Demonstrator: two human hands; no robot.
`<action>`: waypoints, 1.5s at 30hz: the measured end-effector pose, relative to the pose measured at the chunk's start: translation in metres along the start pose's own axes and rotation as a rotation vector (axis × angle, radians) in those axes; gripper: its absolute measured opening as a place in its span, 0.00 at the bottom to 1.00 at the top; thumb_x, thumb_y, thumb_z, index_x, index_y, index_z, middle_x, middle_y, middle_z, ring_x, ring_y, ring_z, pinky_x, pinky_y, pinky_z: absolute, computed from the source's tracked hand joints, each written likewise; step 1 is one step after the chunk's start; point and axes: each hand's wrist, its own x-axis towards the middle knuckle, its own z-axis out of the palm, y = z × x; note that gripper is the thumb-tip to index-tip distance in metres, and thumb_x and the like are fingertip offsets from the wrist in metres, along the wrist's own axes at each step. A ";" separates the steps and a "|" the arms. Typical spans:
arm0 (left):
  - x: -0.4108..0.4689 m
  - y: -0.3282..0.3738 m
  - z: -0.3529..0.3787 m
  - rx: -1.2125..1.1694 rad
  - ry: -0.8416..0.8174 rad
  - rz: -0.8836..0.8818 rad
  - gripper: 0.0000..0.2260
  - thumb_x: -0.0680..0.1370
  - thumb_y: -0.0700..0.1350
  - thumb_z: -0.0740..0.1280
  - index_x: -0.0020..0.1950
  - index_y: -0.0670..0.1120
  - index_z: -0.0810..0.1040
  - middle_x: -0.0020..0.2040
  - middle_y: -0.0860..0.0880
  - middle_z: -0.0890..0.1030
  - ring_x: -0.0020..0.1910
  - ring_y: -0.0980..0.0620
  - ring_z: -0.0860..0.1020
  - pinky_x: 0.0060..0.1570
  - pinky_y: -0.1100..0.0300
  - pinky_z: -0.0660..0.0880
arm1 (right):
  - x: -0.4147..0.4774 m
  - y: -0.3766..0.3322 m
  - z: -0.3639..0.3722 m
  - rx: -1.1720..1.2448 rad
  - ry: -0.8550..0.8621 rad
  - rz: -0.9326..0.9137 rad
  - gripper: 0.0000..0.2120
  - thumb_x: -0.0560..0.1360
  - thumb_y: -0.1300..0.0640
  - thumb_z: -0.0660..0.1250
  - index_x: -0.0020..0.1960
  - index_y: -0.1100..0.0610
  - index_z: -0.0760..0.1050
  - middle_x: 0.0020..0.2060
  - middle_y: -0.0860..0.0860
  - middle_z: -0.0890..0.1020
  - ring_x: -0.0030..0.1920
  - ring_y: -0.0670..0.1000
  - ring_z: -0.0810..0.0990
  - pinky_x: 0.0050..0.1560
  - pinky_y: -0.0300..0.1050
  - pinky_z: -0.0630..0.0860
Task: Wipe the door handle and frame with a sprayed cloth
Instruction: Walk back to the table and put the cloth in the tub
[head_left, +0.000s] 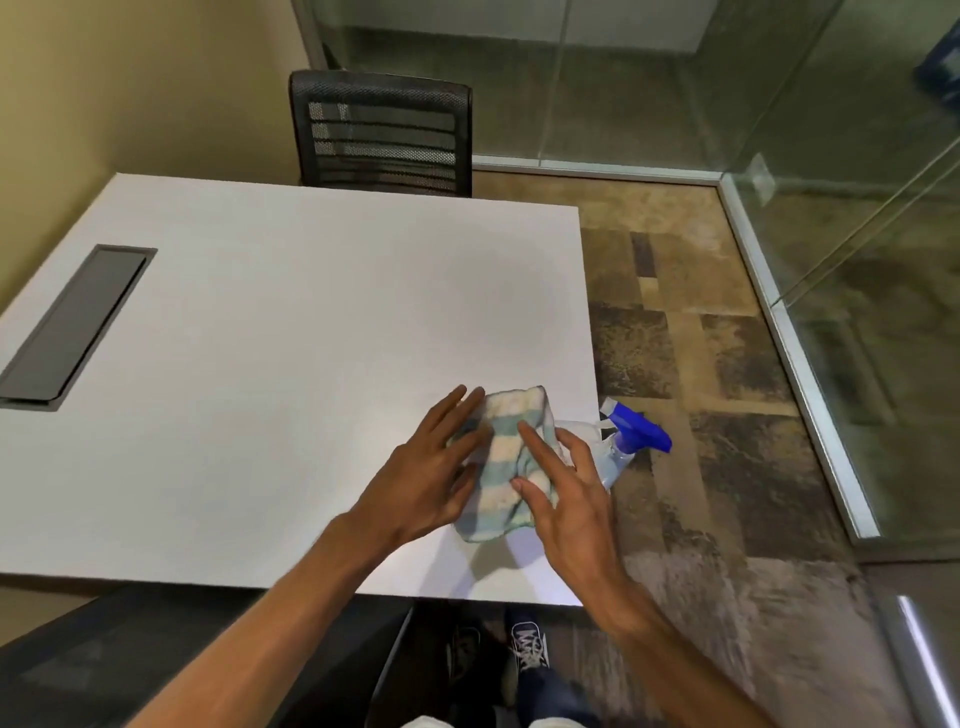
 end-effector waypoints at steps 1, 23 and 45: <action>0.002 -0.002 0.004 0.004 -0.031 0.009 0.20 0.79 0.39 0.74 0.70 0.38 0.79 0.80 0.36 0.69 0.79 0.33 0.66 0.52 0.41 0.86 | -0.001 0.003 0.002 -0.043 0.004 0.000 0.28 0.79 0.62 0.71 0.75 0.44 0.70 0.71 0.50 0.70 0.63 0.41 0.70 0.58 0.14 0.60; 0.051 -0.052 0.092 0.007 -0.323 0.015 0.20 0.80 0.33 0.71 0.72 0.34 0.76 0.80 0.31 0.63 0.80 0.28 0.63 0.69 0.31 0.74 | 0.035 0.073 0.055 -0.482 -0.349 0.258 0.42 0.77 0.61 0.70 0.83 0.52 0.51 0.81 0.61 0.51 0.81 0.64 0.55 0.77 0.58 0.64; 0.051 -0.066 0.114 0.718 -0.478 0.227 0.06 0.67 0.47 0.79 0.39 0.53 0.83 0.40 0.55 0.81 0.48 0.48 0.80 0.44 0.55 0.71 | 0.056 0.096 0.074 -0.532 -0.421 0.314 0.21 0.80 0.63 0.66 0.72 0.57 0.67 0.67 0.63 0.70 0.59 0.63 0.79 0.61 0.54 0.77</action>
